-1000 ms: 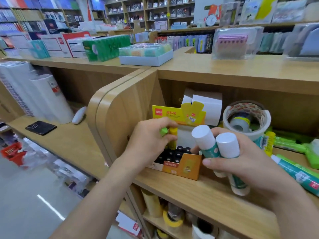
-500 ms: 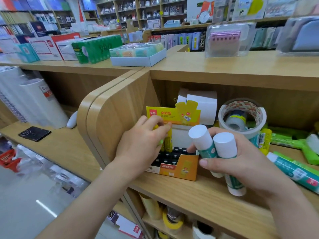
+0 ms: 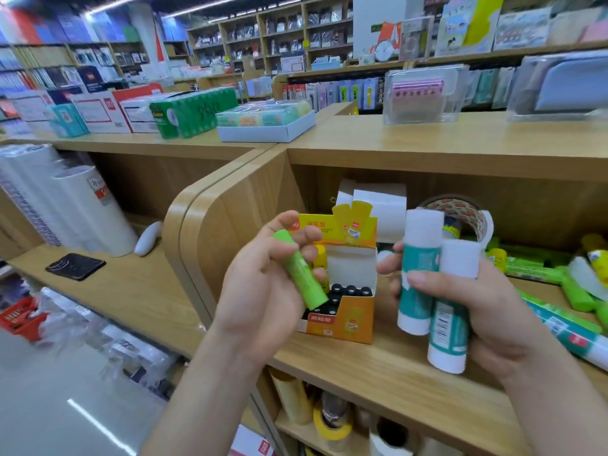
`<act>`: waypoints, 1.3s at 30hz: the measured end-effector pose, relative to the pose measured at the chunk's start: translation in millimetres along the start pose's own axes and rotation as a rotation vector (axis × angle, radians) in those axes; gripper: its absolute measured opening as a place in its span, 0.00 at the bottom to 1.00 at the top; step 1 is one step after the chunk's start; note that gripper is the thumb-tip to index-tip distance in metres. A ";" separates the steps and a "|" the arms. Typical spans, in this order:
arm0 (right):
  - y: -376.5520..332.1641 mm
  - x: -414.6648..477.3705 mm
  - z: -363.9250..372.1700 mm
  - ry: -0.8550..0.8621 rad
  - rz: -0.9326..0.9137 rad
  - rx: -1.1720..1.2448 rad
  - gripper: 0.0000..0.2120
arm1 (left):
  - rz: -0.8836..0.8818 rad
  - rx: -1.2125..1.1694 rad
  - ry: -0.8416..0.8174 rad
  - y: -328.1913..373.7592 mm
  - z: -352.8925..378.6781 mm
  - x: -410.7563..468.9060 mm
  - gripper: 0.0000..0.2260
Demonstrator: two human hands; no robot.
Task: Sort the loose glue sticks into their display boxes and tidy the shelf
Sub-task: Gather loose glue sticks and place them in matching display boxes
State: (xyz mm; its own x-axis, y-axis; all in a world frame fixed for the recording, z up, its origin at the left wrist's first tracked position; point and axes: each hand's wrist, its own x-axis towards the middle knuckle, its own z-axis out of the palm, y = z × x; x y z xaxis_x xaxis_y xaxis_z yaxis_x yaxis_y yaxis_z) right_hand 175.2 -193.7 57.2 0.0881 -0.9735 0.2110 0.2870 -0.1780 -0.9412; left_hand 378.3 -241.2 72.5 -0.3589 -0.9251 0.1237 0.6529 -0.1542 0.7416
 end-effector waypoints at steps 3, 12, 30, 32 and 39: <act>-2.3 -12.6 3.8 0.025 0.042 0.141 0.16 | -0.042 -0.101 -0.064 -8.2 7.2 -5.9 0.15; 13.0 -47.9 16.3 0.169 0.100 0.293 0.21 | 0.072 0.157 -0.094 -36.3 41.6 -21.5 0.09; -26.7 -148.8 -28.8 0.834 -0.198 -0.505 0.15 | 0.221 0.697 -0.369 -106.1 90.8 -24.7 0.14; -37.8 -166.9 -45.3 0.892 -0.205 -0.380 0.16 | 0.209 0.741 -0.358 -115.7 99.5 -29.6 0.16; -76.4 -226.8 -112.3 0.808 -0.260 -0.359 0.16 | 0.133 0.763 -0.487 -168.2 160.7 -69.6 0.14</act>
State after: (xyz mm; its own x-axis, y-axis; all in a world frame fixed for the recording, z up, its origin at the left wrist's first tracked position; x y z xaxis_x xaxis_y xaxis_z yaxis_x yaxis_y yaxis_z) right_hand 26.2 24.5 51.6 -0.6696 -0.6766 0.3063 -0.1209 -0.3076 -0.9438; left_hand 186.3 -95.2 45.1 -0.6671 -0.6438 0.3748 0.1527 0.3743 0.9147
